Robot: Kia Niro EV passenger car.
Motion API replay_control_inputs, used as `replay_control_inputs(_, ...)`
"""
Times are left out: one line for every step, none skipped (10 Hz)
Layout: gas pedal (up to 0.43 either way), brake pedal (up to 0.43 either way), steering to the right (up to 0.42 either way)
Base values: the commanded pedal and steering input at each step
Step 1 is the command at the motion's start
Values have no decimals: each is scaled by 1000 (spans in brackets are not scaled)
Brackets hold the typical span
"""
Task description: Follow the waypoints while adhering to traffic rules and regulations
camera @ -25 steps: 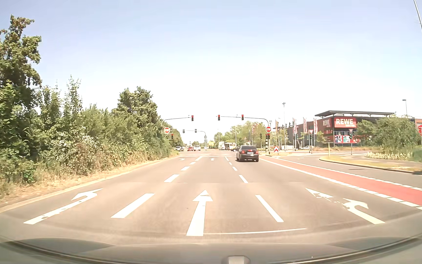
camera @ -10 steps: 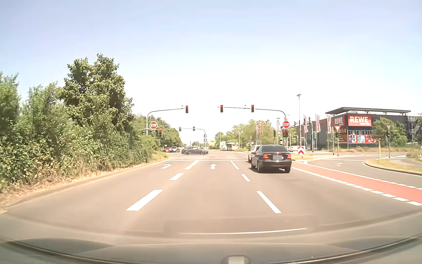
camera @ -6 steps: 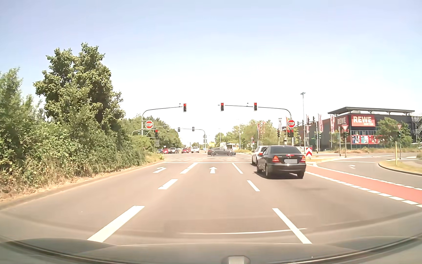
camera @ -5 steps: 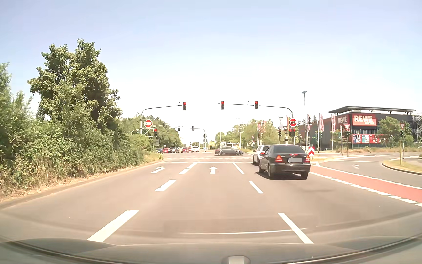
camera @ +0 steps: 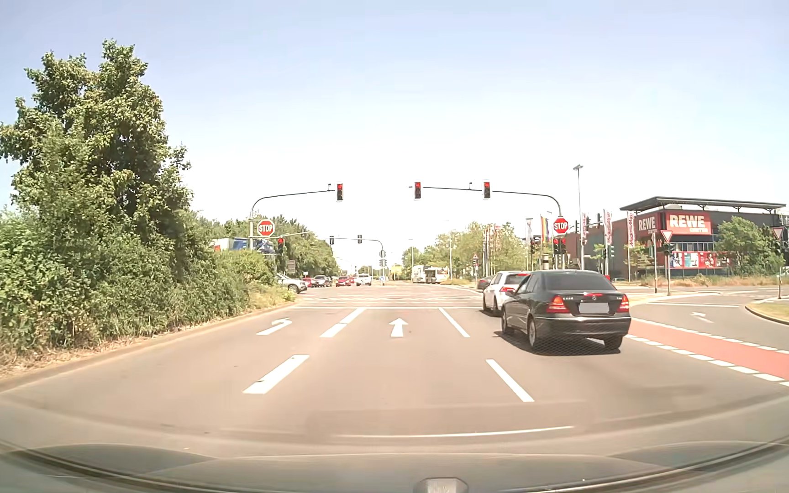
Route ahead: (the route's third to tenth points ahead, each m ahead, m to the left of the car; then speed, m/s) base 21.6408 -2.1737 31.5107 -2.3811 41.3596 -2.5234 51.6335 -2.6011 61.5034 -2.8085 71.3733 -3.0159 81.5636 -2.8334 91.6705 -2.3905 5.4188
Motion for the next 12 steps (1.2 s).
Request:
replay_control_inputs(0, 183, -2)
replay_control_inputs(0, 183, -2)
replay_control_inputs(0, 183, -2)
replay_control_inputs(0, 183, -2)
replay_control_inputs(0, 183, -2)
replay_control_inputs(0, 177, -2)
replay_control_inputs(0, 183, -2)
replay_control_inputs(0, 183, -2)
replay_control_inputs(0, 183, -2)
replay_control_inputs(0, 183, -2)
replay_control_inputs(0, 189, -2)
replay_control_inputs(0, 189, -2)
